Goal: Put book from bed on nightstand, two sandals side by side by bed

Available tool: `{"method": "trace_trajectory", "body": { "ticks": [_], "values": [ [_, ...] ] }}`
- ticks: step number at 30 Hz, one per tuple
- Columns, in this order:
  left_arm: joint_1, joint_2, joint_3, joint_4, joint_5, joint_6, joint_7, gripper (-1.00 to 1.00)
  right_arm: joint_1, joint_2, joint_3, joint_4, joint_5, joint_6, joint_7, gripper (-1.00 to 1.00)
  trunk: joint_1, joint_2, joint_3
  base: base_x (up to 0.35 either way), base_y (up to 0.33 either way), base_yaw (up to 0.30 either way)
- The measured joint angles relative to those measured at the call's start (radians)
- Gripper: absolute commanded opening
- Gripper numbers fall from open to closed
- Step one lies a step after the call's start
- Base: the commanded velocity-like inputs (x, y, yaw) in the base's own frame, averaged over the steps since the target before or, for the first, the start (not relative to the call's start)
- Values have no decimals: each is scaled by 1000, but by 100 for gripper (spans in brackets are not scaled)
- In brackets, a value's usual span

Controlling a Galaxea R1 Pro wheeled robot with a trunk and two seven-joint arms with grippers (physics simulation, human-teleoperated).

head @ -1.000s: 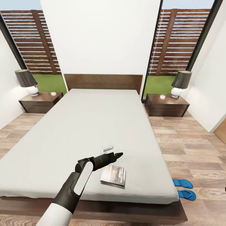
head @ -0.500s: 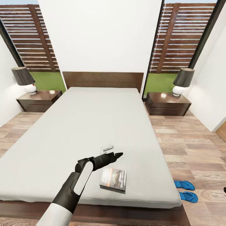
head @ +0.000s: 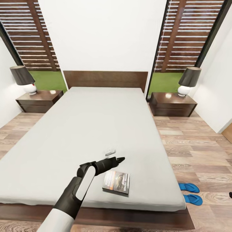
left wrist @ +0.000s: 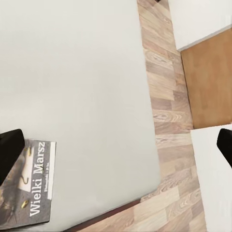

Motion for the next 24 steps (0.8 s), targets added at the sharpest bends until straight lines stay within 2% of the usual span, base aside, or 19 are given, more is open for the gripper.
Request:
{"method": "trace_trajectory", "body": {
  "ticks": [4, 7, 8, 21, 23, 24],
  "values": [
    [0, 1, 2, -1, -4, -19, 90, 100, 0, 0, 0, 1, 0, 0, 0, 100, 0, 0, -6, 0, 0, 0],
    [0, 1, 2, 1, -5, -43, 112, 100, 0, 2, 0, 0, 0, 0, 0, 100, 0, 0, -11, 0, 0, 0],
    [0, 1, 2, 3, -5, -61, 121, 100, 0, 11, 0, 0, 0, -1, 0, 100, 0, 0, -12, 0, 0, 0],
    [0, 0, -1, 2, -3, -67, 120, 100, 0, 20, 0, 0, 0, -1, 0, 100, 0, 0, -32, 37, 0, 0],
    [0, 0, -6, 2, -1, -67, 105, 100, 0, 20, 0, 0, 0, -1, 0, 100, 0, 0, -36, 201, 0, 0],
    [0, 1, -25, 2, 4, -67, 70, 100, 0, 20, 0, 0, 0, -1, 0, 100, 0, 0, -37, 231, 0, 0]
  ]
}}
